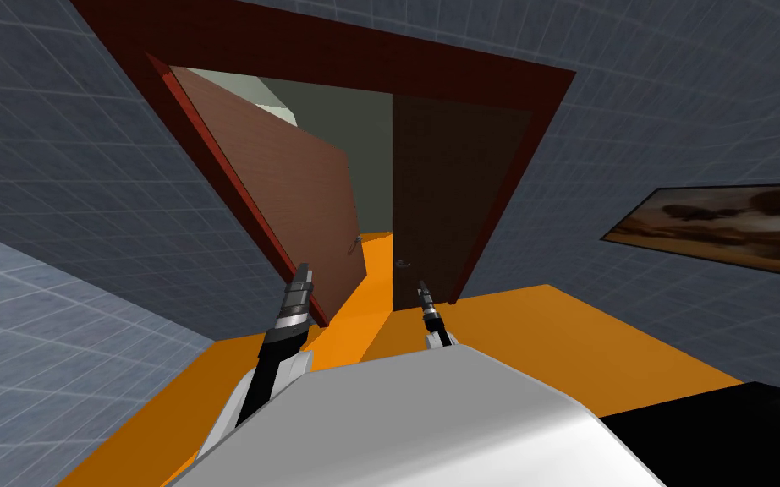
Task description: Push the door open
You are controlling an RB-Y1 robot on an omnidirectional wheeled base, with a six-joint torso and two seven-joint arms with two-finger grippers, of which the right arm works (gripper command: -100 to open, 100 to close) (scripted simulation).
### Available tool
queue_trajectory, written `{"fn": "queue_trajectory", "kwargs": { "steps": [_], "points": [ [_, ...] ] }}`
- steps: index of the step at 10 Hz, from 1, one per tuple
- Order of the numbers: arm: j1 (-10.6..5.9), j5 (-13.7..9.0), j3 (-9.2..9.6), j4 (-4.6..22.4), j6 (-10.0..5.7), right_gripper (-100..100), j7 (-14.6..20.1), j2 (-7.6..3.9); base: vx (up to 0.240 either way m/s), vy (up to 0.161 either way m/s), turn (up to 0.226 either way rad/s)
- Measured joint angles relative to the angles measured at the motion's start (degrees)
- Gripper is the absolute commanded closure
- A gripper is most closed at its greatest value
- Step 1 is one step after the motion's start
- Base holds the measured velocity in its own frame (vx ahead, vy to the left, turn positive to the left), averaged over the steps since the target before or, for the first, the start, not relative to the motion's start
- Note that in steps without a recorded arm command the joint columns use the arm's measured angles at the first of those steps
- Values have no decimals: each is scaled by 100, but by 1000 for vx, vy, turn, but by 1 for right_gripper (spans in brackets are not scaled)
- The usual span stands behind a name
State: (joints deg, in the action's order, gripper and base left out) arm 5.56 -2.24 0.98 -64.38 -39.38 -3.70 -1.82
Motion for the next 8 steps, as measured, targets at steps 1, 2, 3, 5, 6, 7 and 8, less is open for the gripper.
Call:
{"fn": "queue_trajectory", "kwargs": {
  "steps": [1,2,3,5,6,7,8],
  "points": [
    [-16,12,10,90,-11,-100,-3,41,88,-14,19],
    [-12,23,25,155,-11,-100,-1,62,100,-15,16],
    [-73,24,21,316,-44,-100,10,75,101,-14,20],
    [-102,40,36,470,-57,-100,17,126,77,-32,12],
    [-137,42,34,560,-78,-100,16,140,51,-15,11],
    [-193,41,27,685,-111,-100,21,148,76,-19,16],
    [-215,47,30,764,-125,-100,24,171,85,-20,13]
  ]
}}
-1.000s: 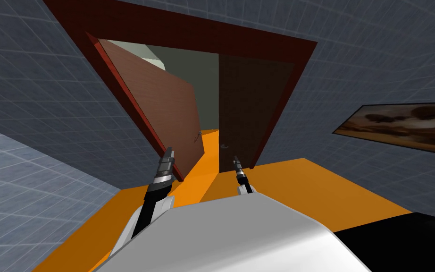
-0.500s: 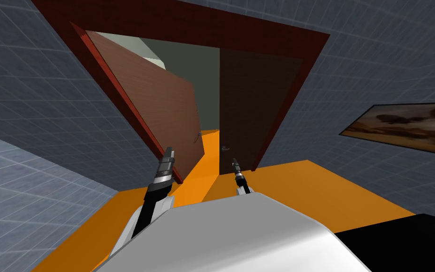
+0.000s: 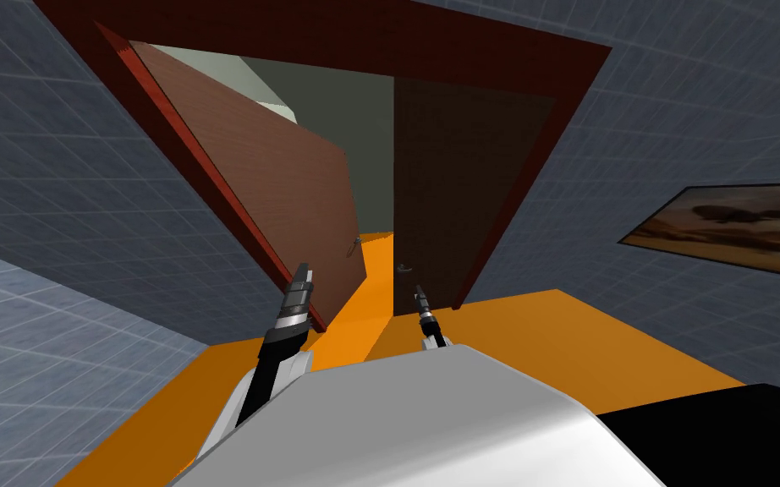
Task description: Push the door open
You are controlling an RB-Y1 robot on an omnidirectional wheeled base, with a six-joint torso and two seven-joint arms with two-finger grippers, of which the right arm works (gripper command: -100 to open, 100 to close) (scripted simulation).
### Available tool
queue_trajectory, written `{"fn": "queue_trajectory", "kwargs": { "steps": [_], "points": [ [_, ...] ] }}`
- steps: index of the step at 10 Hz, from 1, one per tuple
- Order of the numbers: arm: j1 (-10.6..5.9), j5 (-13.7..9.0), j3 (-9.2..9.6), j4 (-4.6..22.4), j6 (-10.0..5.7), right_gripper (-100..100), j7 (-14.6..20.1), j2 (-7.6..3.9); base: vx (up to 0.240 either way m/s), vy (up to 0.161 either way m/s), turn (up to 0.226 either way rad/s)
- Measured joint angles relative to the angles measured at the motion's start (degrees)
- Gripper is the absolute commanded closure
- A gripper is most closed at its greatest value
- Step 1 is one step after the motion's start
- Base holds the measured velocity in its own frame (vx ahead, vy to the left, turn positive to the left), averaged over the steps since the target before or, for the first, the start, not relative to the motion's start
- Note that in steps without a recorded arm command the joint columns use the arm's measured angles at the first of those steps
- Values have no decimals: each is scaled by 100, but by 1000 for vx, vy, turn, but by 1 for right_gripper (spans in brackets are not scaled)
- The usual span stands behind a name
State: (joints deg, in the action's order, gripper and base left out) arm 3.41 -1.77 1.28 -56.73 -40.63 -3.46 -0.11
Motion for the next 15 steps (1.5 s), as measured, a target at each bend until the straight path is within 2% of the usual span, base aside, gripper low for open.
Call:
{"fn": "queue_trajectory", "kwargs": {
  "steps": [2,6,8,9,11,12,14,15],
  "points": [
    [-107,9,-5,298,-74,-100,-4,68,114,-12,23],
    [-184,29,12,587,-107,-100,14,161,96,-23,10],
    [-238,36,13,782,-174,-100,11,218,62,-13,10],
    [-241,37,14,791,-179,-100,12,221,83,6,16],
    [-232,34,1,734,-132,-100,-3,62,150,4,19],
    [-275,25,-16,828,-168,-100,-1,-17,200,-5,17],
    [-292,14,-38,846,-182,-100,7,-103,210,7,20],
    [-312,8,-51,888,-196,-100,12,-110,192,18,18]
  ]
}}
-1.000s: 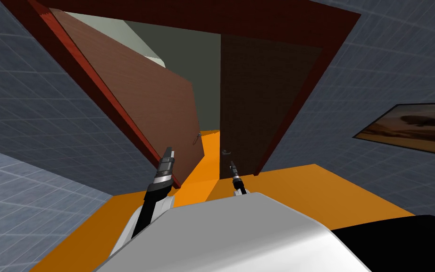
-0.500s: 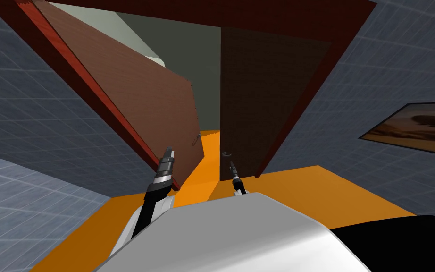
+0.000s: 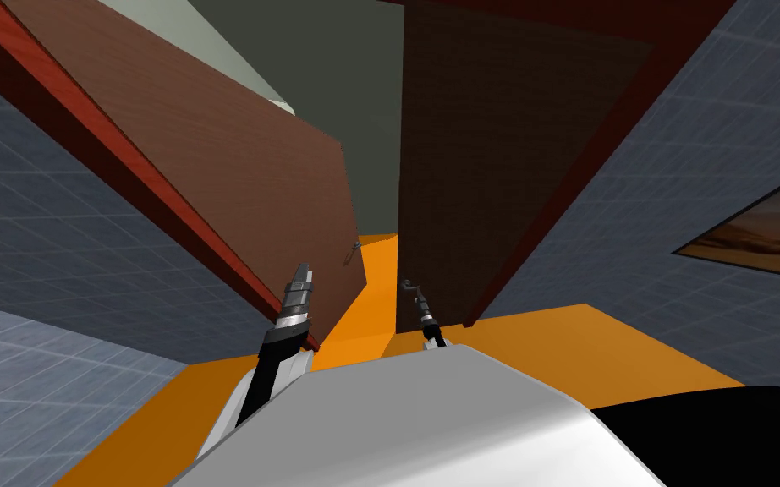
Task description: Push the door open
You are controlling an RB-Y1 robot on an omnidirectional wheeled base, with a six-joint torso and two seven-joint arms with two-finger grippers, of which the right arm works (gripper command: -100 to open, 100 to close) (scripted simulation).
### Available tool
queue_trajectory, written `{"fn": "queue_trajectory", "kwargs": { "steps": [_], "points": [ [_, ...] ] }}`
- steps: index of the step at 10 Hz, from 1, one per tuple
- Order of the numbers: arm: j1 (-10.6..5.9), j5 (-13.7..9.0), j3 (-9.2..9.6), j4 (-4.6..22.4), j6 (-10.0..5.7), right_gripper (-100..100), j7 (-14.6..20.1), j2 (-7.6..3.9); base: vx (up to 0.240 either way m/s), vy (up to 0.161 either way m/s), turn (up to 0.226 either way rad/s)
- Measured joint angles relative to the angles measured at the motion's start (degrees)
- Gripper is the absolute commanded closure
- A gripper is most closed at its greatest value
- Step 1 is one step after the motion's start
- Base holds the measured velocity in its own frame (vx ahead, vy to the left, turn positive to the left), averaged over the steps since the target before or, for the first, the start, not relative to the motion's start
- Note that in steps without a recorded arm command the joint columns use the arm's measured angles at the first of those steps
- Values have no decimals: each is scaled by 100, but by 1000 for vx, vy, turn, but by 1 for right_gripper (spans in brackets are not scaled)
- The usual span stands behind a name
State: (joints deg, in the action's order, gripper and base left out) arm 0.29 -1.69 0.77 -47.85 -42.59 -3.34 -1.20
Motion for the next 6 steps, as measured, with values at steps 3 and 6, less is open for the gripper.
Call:
{"fn": "queue_trajectory", "kwargs": {
  "steps": [3,6],
  "points": [
    [-63,-22,-42,76,-15,-100,17,159,157,-5,16],
    [-84,-25,-47,65,-19,100,21,157,-17,0,4]
  ]
}}
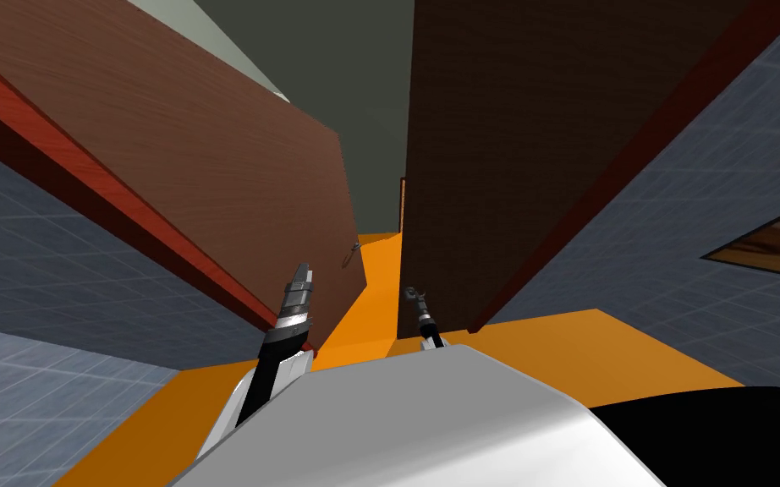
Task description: Push the door open
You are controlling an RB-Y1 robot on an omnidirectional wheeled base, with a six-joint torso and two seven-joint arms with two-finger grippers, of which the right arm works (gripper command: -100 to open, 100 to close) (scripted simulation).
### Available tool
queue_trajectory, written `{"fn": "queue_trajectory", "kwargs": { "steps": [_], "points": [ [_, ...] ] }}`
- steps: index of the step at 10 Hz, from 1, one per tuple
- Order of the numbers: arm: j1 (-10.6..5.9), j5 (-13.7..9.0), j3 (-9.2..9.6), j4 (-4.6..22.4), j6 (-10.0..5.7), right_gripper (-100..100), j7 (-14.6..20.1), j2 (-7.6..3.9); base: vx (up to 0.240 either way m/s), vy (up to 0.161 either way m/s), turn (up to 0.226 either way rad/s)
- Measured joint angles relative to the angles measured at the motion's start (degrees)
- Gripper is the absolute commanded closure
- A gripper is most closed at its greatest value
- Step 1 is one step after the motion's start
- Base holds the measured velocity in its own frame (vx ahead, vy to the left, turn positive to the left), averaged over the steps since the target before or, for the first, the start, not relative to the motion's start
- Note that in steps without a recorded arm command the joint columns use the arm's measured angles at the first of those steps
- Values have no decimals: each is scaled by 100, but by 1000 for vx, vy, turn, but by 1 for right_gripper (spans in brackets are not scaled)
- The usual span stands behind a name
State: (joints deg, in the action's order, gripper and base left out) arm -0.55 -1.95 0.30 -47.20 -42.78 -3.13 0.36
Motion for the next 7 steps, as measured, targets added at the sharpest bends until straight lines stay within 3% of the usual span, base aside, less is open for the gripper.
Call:
{"fn": "queue_trajectory", "kwargs": {
  "steps": [3,7],
  "points": [
    [-8,1,0,-1,11,100,-3,-2,0,0,0],
    [29,-32,-62,68,28,100,-53,-11,161,27,-34]
  ]
}}
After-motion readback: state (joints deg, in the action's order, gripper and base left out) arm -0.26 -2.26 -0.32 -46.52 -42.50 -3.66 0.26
